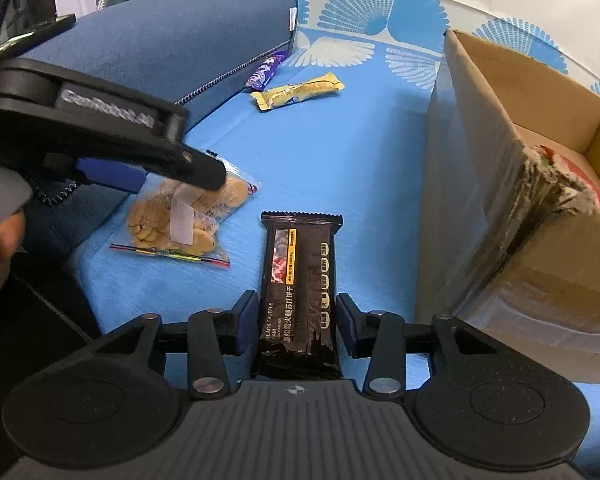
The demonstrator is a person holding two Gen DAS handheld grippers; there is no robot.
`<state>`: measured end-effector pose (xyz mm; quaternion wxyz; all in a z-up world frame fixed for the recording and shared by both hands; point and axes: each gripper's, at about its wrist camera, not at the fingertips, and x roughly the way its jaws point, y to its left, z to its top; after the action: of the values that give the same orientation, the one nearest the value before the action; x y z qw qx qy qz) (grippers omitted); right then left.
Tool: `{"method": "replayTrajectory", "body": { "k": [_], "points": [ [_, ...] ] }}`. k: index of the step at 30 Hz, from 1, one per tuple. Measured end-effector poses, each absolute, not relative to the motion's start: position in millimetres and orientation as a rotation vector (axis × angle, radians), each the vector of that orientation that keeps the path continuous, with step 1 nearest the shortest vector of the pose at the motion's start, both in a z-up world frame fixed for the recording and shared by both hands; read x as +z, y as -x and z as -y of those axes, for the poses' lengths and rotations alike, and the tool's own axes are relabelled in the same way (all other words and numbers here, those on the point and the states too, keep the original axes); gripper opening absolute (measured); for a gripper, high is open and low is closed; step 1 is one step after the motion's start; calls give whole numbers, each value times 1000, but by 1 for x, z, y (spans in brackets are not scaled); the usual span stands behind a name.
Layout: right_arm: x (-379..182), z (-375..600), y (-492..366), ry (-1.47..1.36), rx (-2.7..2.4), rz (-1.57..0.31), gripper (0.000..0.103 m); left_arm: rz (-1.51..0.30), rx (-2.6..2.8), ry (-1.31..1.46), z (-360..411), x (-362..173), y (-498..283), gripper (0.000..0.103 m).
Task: Organize snacks
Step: 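Grasp the clear cookie bag with the left gripper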
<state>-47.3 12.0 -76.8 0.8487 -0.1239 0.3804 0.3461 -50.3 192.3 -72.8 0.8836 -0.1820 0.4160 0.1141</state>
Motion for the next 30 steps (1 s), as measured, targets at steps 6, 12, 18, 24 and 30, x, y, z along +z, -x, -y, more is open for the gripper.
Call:
{"method": "replayTrajectory", "body": {
  "k": [6, 12, 18, 24, 30],
  "points": [
    [-82, -15, 41, 252, 728, -817, 46, -919, 232, 304, -181, -81, 39, 84],
    [-84, -14, 39, 247, 726, -819, 47, -939, 235, 306, -181, -85, 36, 84],
    [-84, -15, 39, 251, 726, -818, 47, -946, 237, 308, -180, -85, 36, 84],
    [-85, -15, 39, 254, 725, -817, 47, -949, 236, 306, -180, -86, 35, 84],
    [-85, -16, 39, 258, 724, -815, 47, -950, 235, 301, -179, -86, 35, 84]
  ]
}}
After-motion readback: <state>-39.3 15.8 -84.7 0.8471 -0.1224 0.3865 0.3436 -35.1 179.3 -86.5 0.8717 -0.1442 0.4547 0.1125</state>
